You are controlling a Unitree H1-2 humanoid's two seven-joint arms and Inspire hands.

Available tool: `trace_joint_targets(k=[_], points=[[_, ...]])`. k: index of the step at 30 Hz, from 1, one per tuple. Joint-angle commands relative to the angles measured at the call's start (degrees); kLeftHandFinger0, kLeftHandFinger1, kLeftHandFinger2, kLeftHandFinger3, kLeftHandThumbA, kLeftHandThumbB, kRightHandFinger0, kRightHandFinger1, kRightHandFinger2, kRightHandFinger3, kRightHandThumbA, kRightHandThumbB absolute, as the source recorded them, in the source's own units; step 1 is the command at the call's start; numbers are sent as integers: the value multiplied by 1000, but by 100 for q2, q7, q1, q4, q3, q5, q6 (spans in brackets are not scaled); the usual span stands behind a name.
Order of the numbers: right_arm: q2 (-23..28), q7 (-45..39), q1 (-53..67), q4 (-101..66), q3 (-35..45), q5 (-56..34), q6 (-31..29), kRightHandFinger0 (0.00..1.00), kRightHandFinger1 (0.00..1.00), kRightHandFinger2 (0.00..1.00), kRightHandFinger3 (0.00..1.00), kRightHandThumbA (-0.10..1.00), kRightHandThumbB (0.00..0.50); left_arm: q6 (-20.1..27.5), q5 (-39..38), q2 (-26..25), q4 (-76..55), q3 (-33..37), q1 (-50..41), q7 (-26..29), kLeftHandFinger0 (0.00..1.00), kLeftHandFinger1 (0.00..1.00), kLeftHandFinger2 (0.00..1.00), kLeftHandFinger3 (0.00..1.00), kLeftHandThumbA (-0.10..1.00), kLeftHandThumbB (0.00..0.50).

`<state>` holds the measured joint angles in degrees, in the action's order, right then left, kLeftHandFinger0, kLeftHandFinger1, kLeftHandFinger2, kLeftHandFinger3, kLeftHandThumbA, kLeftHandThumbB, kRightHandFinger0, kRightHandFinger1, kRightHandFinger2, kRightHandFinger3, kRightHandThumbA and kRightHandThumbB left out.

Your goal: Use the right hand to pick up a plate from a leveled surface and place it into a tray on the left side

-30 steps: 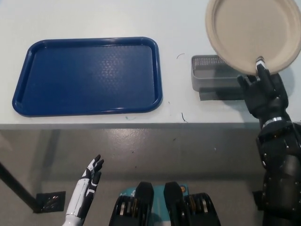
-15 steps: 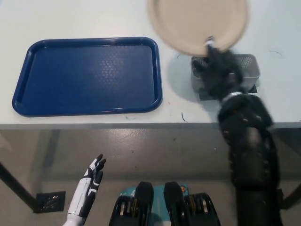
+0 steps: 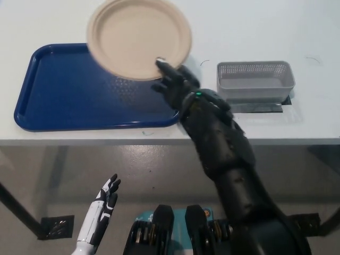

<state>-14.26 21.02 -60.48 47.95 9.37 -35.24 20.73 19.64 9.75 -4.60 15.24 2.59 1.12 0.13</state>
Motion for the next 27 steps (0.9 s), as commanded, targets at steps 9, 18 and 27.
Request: trace_joint_targets(k=[9, 18, 27], points=[[-41, -1109, -1397, 1877, -250, 772, -830, 264, 572, 1000, 1000, 430, 92, 51, 166, -48, -206, 42, 47, 62, 1000, 1000, 1000, 1000, 1000, 152], [166, -2110, -1467, 1787, -719, 1067, -386, 1000, 1000, 1000, 1000, 834, 403, -32, 174, -45, -256, 77, 71, 19, 1000, 1000, 1000, 1000, 1000, 156], [318, -1837, -828, 773, -788, 1323, -243, 1000, 1000, 1000, 1000, 864, 446, 65, 223, -43, -239, 96, -3, 57, 1000, 1000, 1000, 1000, 1000, 159]])
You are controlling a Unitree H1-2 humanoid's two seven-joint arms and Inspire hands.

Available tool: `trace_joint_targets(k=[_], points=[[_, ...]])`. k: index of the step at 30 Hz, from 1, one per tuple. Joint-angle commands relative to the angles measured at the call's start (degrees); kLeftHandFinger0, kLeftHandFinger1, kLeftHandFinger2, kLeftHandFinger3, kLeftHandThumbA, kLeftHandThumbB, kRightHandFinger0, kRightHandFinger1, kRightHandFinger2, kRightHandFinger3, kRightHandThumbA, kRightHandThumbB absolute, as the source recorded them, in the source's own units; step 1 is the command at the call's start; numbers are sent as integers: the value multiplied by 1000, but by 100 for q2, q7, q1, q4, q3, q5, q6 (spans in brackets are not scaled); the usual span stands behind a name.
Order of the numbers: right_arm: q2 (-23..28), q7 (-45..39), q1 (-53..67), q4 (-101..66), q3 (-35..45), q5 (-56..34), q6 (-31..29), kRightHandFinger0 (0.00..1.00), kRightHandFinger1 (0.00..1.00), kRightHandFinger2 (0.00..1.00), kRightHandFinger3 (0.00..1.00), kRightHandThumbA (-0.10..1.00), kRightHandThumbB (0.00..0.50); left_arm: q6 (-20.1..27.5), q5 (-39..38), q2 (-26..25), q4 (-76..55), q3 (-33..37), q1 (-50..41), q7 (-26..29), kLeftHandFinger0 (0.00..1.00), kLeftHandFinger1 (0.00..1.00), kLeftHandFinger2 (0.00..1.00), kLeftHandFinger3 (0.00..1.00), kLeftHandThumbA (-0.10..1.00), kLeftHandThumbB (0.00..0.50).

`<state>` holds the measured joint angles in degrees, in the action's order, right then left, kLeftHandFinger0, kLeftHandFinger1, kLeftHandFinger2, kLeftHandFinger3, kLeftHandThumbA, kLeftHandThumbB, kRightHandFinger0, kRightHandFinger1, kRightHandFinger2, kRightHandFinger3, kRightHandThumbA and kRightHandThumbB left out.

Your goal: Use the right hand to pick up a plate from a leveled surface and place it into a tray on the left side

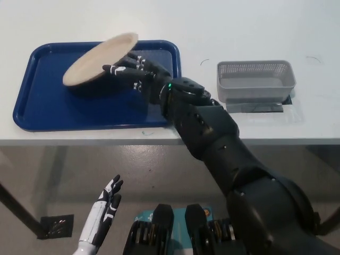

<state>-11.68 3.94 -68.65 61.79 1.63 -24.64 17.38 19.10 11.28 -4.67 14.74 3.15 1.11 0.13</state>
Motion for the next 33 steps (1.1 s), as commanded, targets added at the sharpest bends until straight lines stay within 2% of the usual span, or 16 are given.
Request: trace_joint_targets(k=[1, 3, 5, 8, 10, 16, 17, 18, 20, 22, 24, 26, 27, 30, 31, 33], points=[[70, -131, 89, -779, 23, 237, 104, 1000, 1000, 1000, 1000, 871, 424, 144, 51, -34, -168, 38, 0, 53, 1000, 1000, 1000, 1000, 1000, 160], [124, -50, 614, -1783, 119, 203, 272, 1000, 1000, 1000, 1000, 893, 400, 204, 22, -28, -110, 39, 15, 49, 1000, 1000, 1000, 1000, 1000, 163], [235, -104, 993, -2617, 28, 269, 454, 1000, 1000, 1000, 1000, 1000, 387, 196, 2, -33, -90, 27, 44, 43, 1000, 1000, 1000, 1000, 1000, 165], [325, 129, 1575, -3965, -13, 388, 808, 1000, 1000, 1000, 1000, 1000, 390, 189, -9, -33, -80, 13, 61, 49, 1000, 1000, 1000, 1000, 1000, 163], [473, 73, 2029, -4905, -148, 541, 817, 1000, 1000, 1000, 1000, 1000, 362, 140, -16, -48, -96, -2, 52, 42, 1000, 1000, 1000, 1000, 1000, 183], [868, 47, 3185, -7288, -235, 747, 955, 1000, 1000, 1000, 1000, 1000, 349, 147, 18, -17, -83, 13, 21, 64, 1000, 1000, 1000, 1000, 1000, 170], [886, 65, 3334, -7585, -233, 740, 955, 1000, 1000, 1000, 1000, 1000, 337, 132, 13, -5, -94, 12, -1, 67, 1000, 1000, 1000, 1000, 1000, 176], [954, 4, 3560, -8003, -264, 823, 877, 1000, 1000, 1000, 1000, 1000, 297, 155, 16, 1, -81, 14, -18, 73, 1000, 1000, 1000, 1000, 1000, 174], [1038, -59, 3883, -8654, -275, 797, 873, 1000, 1000, 1000, 1000, 1000, 346, 156, 10, 7, -75, 10, -20, 75, 1000, 1000, 1000, 1000, 1000, 165], [1109, -196, 4338, -9302, -317, 791, 609, 1000, 1000, 1000, 1000, 1000, 324, 154, 21, 16, -62, 15, -9, 83, 1000, 1000, 1000, 1000, 1000, 162], [1191, -341, 4743, -9696, -390, 863, 306, 1000, 1000, 1000, 1000, 1000, 325, 162, 34, 28, -36, 24, 9, 90, 1000, 1000, 1000, 1000, 1000, 159], [1203, -422, 5015, -9870, -435, 925, 35, 1000, 1000, 1000, 1000, 1000, 341, 160, 38, 26, -33, 22, 10, 94, 1000, 1000, 1000, 1000, 1000, 169], [1200, -515, 5366, -10019, -480, 1044, -354, 1000, 1000, 1000, 1000, 1000, 349, 145, 44, 27, -48, 17, 5, 101, 1000, 1000, 1000, 1000, 1000, 176], [1188, -605, 5943, -10143, -502, 1230, -935, 1000, 1000, 1000, 1000, 1000, 379, 170, -25, 56, -36, 7, -5, 88, 1000, 1000, 1000, 1000, 1000, 182], [1191, -664, 6192, -10145, -500, 1269, -1194, 1000, 1000, 1000, 1000, 1000, 355, 186, -67, 63, -24, -2, -18, 79, 1000, 1000, 1000, 1000, 1000, 191], [1202, -710, 6415, -10110, -486, 1338, -1463, 1000, 1000, 1000, 1000, 1000, 340, 191, -88, 61, -16, -4, -10, 66, 1000, 1000, 1000, 1000, 1000, 188]])
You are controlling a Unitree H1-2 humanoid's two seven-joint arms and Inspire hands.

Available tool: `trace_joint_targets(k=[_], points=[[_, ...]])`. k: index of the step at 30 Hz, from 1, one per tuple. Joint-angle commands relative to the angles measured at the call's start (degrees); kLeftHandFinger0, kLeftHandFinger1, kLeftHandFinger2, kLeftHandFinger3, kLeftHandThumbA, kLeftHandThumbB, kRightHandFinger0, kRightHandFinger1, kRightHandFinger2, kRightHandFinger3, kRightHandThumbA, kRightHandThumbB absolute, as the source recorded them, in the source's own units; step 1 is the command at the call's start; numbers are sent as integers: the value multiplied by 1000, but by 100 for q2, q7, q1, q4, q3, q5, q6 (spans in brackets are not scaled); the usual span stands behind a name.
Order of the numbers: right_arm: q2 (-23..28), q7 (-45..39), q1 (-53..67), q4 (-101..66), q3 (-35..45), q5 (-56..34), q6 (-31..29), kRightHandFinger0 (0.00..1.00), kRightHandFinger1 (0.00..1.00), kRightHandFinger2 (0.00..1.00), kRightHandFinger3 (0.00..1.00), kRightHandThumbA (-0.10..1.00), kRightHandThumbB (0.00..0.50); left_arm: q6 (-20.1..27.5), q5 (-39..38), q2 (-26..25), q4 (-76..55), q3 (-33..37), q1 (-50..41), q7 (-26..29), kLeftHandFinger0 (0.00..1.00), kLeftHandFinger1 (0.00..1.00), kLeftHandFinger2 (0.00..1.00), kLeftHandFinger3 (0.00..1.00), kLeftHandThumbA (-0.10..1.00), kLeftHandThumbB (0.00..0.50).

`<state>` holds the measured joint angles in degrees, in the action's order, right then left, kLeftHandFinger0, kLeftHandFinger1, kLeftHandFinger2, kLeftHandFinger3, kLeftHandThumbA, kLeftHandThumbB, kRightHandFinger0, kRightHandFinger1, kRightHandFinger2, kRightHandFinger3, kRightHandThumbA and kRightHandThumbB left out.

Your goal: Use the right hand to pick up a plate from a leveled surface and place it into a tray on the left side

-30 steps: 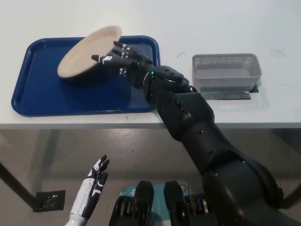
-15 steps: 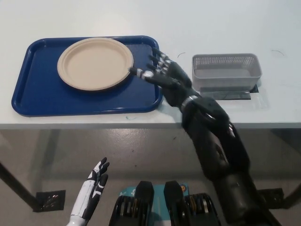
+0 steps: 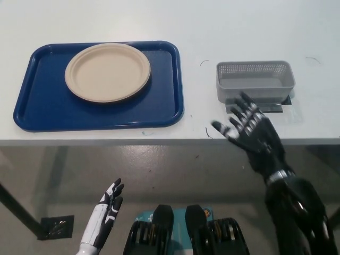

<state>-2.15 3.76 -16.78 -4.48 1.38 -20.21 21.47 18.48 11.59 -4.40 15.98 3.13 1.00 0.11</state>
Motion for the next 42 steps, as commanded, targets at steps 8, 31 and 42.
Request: trace_joint_targets(k=[8, 31, 42], points=[[593, -772, 2082, -2573, -303, 1232, -2745, 1000, 1000, 1000, 1000, 1000, 264, 324, -249, 78, -110, -26, 60, 38, 1000, 1000, 1000, 1000, 1000, 181], [712, -464, 1828, 851, -327, 1555, -3842, 1000, 1000, 1000, 1000, 1000, 147, 364, -302, 78, -153, -21, -116, 34, 1000, 1000, 1000, 1000, 1000, 154], [669, -532, 1861, 990, -298, 1480, -3879, 1000, 1000, 1000, 1000, 930, 128, 388, -196, 37, -184, 8, -168, 58, 1000, 1000, 1000, 1000, 1000, 164]])
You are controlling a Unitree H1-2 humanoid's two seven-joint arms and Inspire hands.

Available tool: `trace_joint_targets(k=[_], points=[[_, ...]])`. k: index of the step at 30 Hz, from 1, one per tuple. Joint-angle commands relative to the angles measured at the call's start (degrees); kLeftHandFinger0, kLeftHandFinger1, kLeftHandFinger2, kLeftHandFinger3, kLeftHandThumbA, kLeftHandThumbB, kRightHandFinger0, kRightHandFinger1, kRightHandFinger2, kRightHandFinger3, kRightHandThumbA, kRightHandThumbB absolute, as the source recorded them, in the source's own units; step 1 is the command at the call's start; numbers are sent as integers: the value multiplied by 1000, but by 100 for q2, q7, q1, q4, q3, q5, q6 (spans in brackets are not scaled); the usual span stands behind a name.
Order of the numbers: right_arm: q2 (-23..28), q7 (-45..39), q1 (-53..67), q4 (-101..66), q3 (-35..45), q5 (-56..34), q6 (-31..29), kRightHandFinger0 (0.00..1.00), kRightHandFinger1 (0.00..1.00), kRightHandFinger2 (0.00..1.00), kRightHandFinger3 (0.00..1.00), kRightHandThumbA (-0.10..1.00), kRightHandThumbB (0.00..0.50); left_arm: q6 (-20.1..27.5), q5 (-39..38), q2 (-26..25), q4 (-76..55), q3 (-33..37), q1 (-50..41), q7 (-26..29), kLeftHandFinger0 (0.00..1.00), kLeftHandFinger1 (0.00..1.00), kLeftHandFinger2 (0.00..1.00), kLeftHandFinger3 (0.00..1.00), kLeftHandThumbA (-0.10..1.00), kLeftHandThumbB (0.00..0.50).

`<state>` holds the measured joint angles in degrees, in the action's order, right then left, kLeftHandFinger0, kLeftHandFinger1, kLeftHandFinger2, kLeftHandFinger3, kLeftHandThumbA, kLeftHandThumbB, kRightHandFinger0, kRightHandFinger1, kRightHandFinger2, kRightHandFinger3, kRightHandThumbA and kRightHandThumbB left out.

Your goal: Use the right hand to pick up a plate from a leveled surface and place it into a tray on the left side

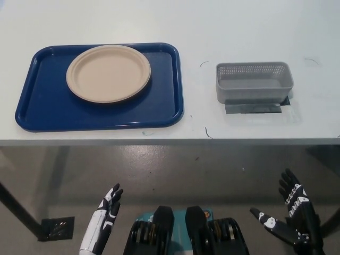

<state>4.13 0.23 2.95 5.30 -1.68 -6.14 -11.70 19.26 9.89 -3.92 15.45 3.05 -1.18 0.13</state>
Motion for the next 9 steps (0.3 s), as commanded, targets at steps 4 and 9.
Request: trace_joint_targets(k=[4, 9], points=[[35, -211, -103, 22, 47, 1, -574, 1000, 1000, 1000, 1000, 910, 120, 290, 31, 0, -155, 26, 30, 81, 1000, 1000, 1000, 1000, 1000, 135], [-35, -196, -131, 70, 56, -18, -570, 1000, 1000, 1000, 1000, 897, 113, 283, -22, -52, -183, -9, 55, 50, 1000, 1000, 1000, 1000, 1000, 138]])
